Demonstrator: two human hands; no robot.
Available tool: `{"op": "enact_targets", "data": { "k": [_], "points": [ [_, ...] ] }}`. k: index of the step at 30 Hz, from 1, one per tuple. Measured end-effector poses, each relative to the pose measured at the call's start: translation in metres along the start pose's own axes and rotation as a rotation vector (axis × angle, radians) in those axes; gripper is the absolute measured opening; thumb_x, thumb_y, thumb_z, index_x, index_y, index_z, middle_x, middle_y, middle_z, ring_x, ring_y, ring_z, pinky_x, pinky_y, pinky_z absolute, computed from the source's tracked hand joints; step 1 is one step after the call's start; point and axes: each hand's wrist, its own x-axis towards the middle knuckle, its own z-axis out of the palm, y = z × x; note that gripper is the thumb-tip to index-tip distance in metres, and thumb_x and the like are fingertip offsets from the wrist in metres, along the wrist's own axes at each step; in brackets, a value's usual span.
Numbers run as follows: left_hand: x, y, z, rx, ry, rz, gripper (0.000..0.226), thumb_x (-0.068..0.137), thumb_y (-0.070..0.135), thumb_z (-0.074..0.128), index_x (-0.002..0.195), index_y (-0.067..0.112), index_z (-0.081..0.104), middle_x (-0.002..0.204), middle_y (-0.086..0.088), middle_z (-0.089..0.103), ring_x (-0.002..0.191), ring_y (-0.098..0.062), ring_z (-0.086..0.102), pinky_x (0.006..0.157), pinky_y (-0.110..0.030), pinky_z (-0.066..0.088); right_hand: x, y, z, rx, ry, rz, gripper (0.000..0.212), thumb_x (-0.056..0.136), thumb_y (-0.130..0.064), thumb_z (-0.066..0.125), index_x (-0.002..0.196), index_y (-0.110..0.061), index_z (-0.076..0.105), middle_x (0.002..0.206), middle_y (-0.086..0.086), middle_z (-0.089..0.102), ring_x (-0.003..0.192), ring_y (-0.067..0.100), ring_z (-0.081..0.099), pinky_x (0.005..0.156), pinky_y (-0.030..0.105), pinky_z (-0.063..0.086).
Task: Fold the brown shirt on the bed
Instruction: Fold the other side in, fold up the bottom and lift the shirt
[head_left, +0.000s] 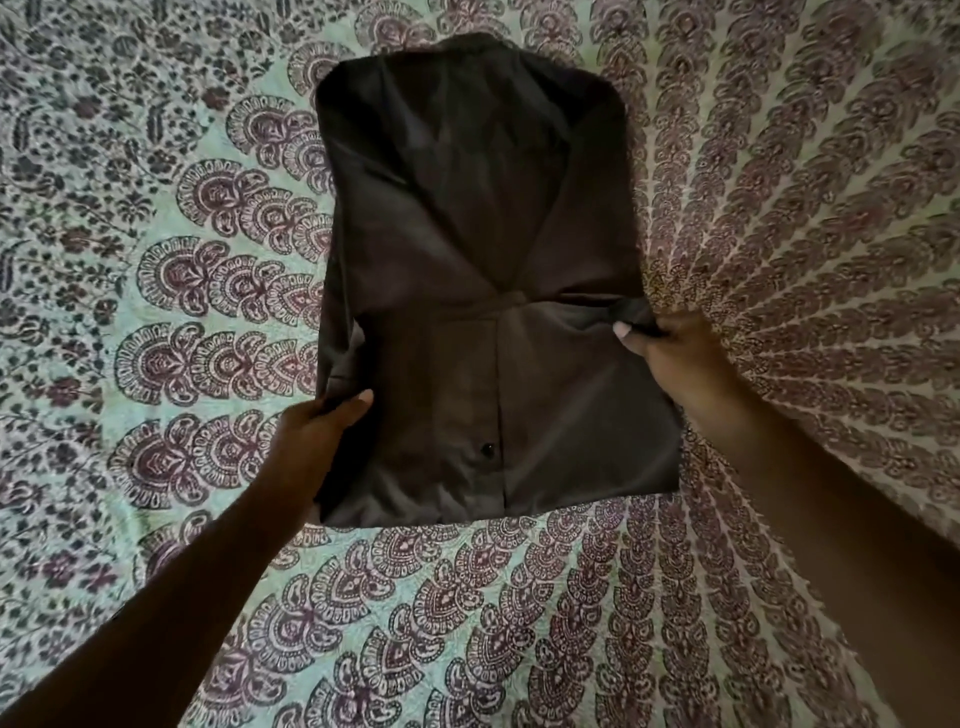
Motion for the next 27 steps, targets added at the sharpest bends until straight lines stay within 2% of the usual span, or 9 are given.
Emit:
{"op": "enact_targets", "data": {
  "k": [3, 6, 10, 12, 14, 16, 20, 24, 27],
  "points": [
    [0.006, 0.007, 0.001, 0.273, 0.083, 0.229, 0.016, 0.095, 0.031, 0.071, 0.081, 0.024, 0.071, 0.086, -0.009, 0.076, 0.084, -0.024, 0.071, 0.082, -0.039, 0.055, 0.005, 0.007, 0.0, 0.021, 0.081, 0.076, 0.039, 0.089, -0.029, 0.079, 0.08, 0.008, 0.069, 0.085, 0.034, 0.069, 0.077, 0.04, 0.07, 0.075, 0.05, 0.055],
    [0.018, 0.004, -0.005, 0.301, 0.162, 0.248, 0.032, 0.099, 0.038, 0.063, 0.075, 0.019, 0.068, 0.074, -0.015, 0.069, 0.071, -0.026, 0.061, 0.069, -0.038, 0.045, 0.009, 0.011, 0.001, 0.005, 0.125, 0.074, 0.05, 0.088, -0.029, 0.08, 0.077, 0.015, 0.058, 0.069, 0.022, 0.057, 0.065, 0.027, 0.056, 0.067, 0.039, 0.042],
    [0.023, 0.006, -0.005, 0.347, 0.229, 0.195, 0.04, 0.103, 0.038, 0.055, 0.069, 0.017, 0.061, 0.066, -0.009, 0.059, 0.064, -0.025, 0.053, 0.063, -0.034, 0.038, 0.007, 0.005, 0.005, -0.129, 0.18, 0.025, 0.051, 0.088, -0.024, 0.079, 0.054, -0.006, 0.046, 0.052, 0.009, 0.041, 0.051, 0.025, 0.042, 0.057, 0.035, 0.03],
    [0.019, 0.009, 0.0, 0.429, 0.253, 0.205, 0.044, 0.106, 0.038, 0.046, 0.074, 0.011, 0.06, 0.069, -0.012, 0.057, 0.066, -0.028, 0.053, 0.061, -0.035, 0.035, 0.006, 0.002, 0.006, -0.171, 0.214, -0.01, 0.045, 0.09, -0.024, 0.078, 0.057, -0.006, 0.052, 0.051, 0.006, 0.043, 0.052, 0.026, 0.044, 0.057, 0.034, 0.028],
    [0.018, 0.009, 0.001, 0.506, 0.271, 0.194, 0.044, 0.108, 0.038, 0.042, 0.09, 0.004, 0.063, 0.083, -0.02, 0.062, 0.077, -0.033, 0.058, 0.067, -0.037, 0.038, 0.004, 0.0, 0.008, -0.188, 0.254, -0.023, 0.033, 0.092, -0.026, 0.075, 0.074, 0.0, 0.065, 0.062, 0.01, 0.055, 0.065, 0.031, 0.055, 0.064, 0.032, 0.031],
    [0.02, 0.009, -0.003, 0.588, 0.273, 0.172, 0.045, 0.106, 0.037, 0.044, 0.102, -0.002, 0.066, 0.097, -0.026, 0.066, 0.089, -0.041, 0.063, 0.076, -0.042, 0.046, -0.001, -0.002, 0.013, -0.231, 0.293, -0.037, 0.028, 0.094, -0.027, 0.073, 0.098, 0.0, 0.07, 0.089, 0.016, 0.068, 0.085, 0.032, 0.063, 0.071, 0.03, 0.035],
    [0.014, 0.013, -0.007, 0.79, 0.313, 0.181, 0.042, 0.1, 0.042, 0.055, 0.112, 0.003, 0.063, 0.1, -0.025, 0.066, 0.091, -0.04, 0.061, 0.085, -0.053, 0.052, -0.017, -0.007, 0.021, -0.205, 0.406, -0.141, 0.04, 0.094, -0.021, 0.072, 0.13, -0.009, 0.057, 0.121, 0.014, 0.066, 0.107, 0.03, 0.062, 0.087, 0.038, 0.05],
    [-0.011, 0.004, -0.012, 0.997, 0.464, 0.474, 0.05, 0.092, 0.035, 0.064, 0.127, 0.008, 0.041, 0.131, -0.03, 0.048, 0.119, -0.049, 0.051, 0.087, -0.066, 0.05, -0.051, 0.003, 0.024, -0.58, 0.414, -0.51, 0.037, 0.096, -0.023, 0.061, 0.131, -0.011, 0.057, 0.13, 0.016, 0.055, 0.116, 0.033, 0.054, 0.093, 0.046, 0.048],
    [-0.018, -0.011, -0.029, 1.072, 0.275, 0.811, 0.05, 0.091, 0.043, 0.056, 0.127, 0.009, 0.052, 0.135, -0.021, 0.047, 0.118, -0.041, 0.051, 0.093, -0.058, 0.046, -0.084, 0.032, 0.018, -0.866, 0.159, -0.834, 0.04, 0.098, -0.039, 0.056, 0.127, -0.013, 0.061, 0.135, 0.015, 0.055, 0.122, 0.033, 0.053, 0.1, 0.046, 0.038]
  ]
}}
